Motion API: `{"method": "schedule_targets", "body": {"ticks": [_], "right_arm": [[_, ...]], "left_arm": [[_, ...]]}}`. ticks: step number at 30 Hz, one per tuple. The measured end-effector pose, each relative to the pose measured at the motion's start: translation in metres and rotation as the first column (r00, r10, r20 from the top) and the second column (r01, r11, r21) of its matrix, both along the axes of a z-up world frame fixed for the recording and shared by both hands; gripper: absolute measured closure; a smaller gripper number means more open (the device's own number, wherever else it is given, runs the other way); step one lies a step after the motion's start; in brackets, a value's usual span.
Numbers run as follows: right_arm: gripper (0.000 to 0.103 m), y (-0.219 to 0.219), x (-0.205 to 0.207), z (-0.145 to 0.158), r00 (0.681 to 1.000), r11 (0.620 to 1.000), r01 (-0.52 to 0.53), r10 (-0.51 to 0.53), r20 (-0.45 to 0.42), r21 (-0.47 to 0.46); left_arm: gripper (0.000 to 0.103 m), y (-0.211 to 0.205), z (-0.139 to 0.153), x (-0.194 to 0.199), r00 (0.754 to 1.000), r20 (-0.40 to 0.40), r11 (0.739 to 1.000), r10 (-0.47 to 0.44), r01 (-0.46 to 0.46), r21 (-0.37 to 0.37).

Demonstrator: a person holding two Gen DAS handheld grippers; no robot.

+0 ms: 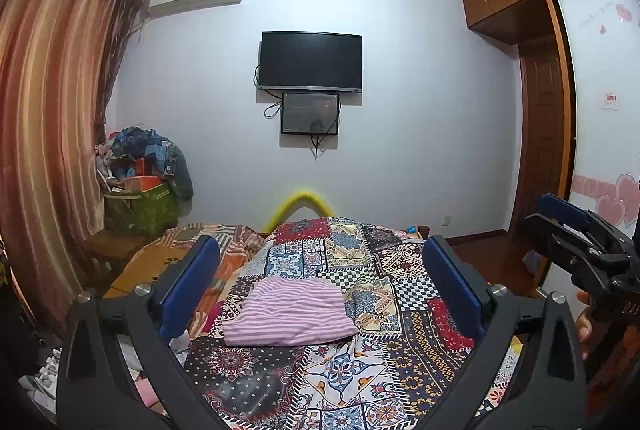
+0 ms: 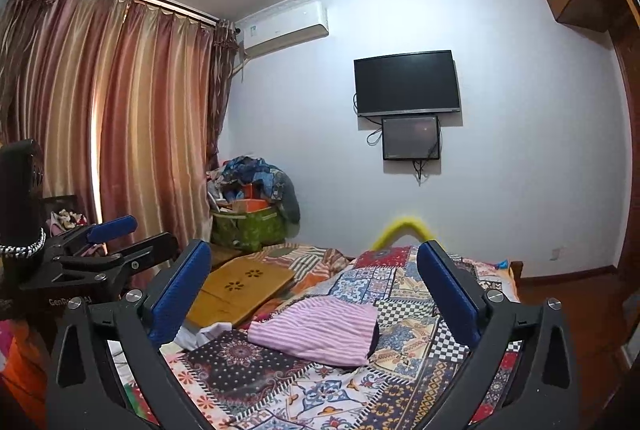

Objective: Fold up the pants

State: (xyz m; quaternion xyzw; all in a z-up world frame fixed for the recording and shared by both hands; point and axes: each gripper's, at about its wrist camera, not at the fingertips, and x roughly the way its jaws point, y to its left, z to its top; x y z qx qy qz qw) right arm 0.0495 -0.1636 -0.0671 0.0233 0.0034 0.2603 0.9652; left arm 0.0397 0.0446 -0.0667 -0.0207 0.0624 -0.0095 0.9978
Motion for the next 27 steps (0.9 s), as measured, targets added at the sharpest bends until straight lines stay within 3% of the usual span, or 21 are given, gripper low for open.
{"method": "schedule_targets", "body": {"ticks": [27], "right_arm": [[0.001,-0.0050,-0.0004,0.0028,0.999,1.000,0.024,-0.024,-0.022,0.000]], "left_arm": [[0.000,-0.0086,-0.0024,0.0077,1.000,-0.007,1.000,-0.025,0.025,0.009]]}}
